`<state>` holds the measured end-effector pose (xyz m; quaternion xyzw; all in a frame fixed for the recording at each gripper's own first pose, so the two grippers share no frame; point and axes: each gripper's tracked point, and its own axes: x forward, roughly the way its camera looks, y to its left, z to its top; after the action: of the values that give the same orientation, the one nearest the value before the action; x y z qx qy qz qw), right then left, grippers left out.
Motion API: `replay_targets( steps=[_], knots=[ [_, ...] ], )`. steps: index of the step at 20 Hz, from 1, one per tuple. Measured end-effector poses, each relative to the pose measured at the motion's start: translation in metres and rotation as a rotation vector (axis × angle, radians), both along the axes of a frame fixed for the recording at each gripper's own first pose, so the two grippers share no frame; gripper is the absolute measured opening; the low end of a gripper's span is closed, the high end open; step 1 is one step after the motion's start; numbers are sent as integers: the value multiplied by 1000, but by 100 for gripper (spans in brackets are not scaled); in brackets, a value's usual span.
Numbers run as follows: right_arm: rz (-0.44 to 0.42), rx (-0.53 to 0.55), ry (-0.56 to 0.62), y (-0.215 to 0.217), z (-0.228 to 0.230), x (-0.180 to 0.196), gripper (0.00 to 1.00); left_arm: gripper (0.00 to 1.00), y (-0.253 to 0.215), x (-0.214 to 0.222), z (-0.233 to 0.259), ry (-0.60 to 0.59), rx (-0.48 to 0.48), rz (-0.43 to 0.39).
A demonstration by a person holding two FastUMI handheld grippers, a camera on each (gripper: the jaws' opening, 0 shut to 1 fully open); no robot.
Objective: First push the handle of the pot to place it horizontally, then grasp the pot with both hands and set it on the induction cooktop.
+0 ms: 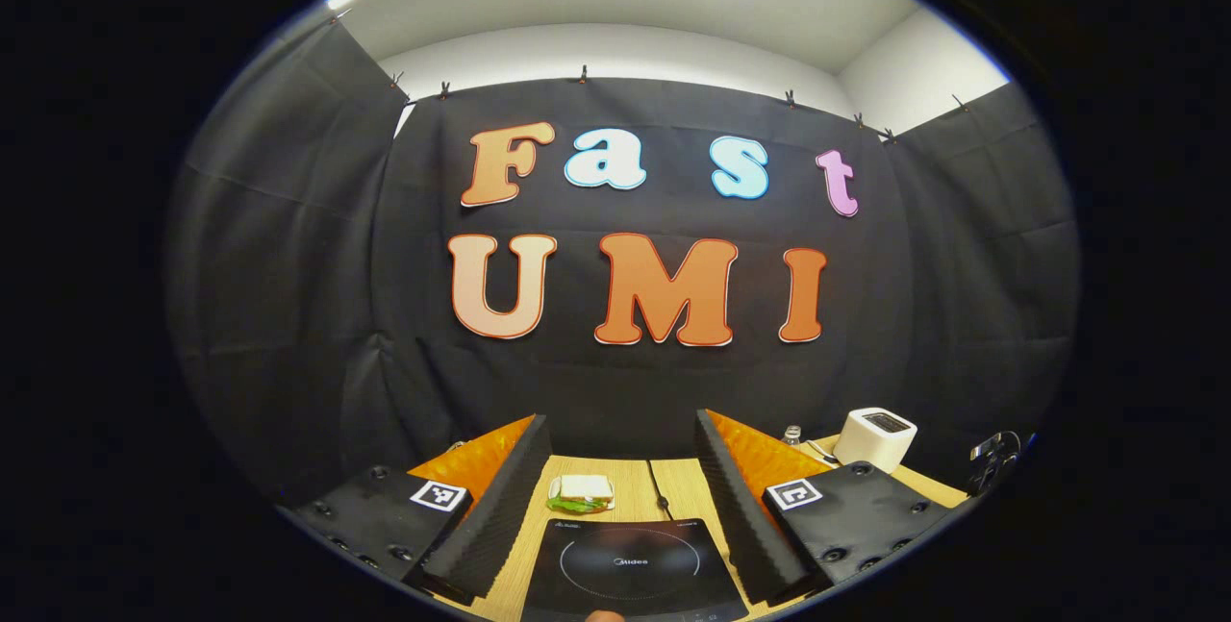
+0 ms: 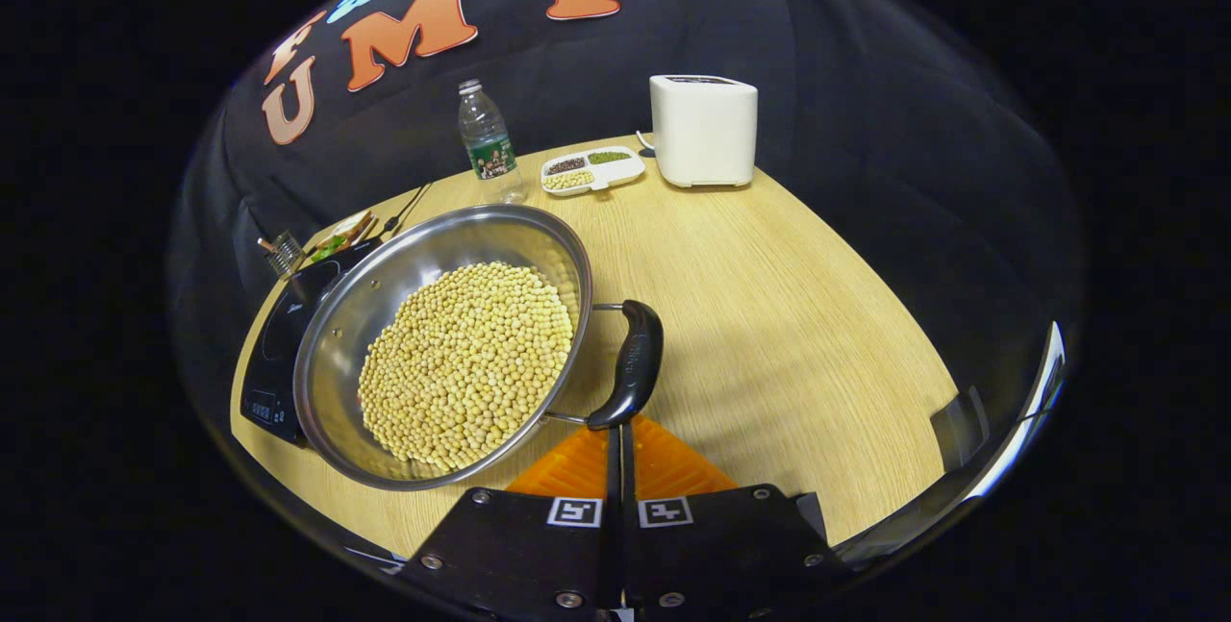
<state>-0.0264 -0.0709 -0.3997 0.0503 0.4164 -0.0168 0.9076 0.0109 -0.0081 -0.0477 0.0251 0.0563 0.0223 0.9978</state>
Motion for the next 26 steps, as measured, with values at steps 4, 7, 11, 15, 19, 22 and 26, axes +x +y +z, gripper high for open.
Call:
replay_targets(
  steps=[4,7,11,15,19,22,26],
  knots=[
    [-7,5,1,-2,-1,6,0,99,2,3,-5,8,-2,3],
    [-16,13,6,-4,-2,11,0,98,2,7,-10,17,-4,6],
    [-23,9,7,-6,-2,18,0,98,7,10,-12,16,3,23],
    [-31,8,9,-8,-3,28,0,98,6,13,-17,23,5,24],
    [-44,10,8,-11,-3,37,0,98,8,18,-24,33,9,26],
    [-49,9,10,-12,-4,42,0,98,9,20,-25,38,0,29],
    [-55,16,15,-12,-4,48,0,98,10,20,-30,45,2,27]
  ],
)
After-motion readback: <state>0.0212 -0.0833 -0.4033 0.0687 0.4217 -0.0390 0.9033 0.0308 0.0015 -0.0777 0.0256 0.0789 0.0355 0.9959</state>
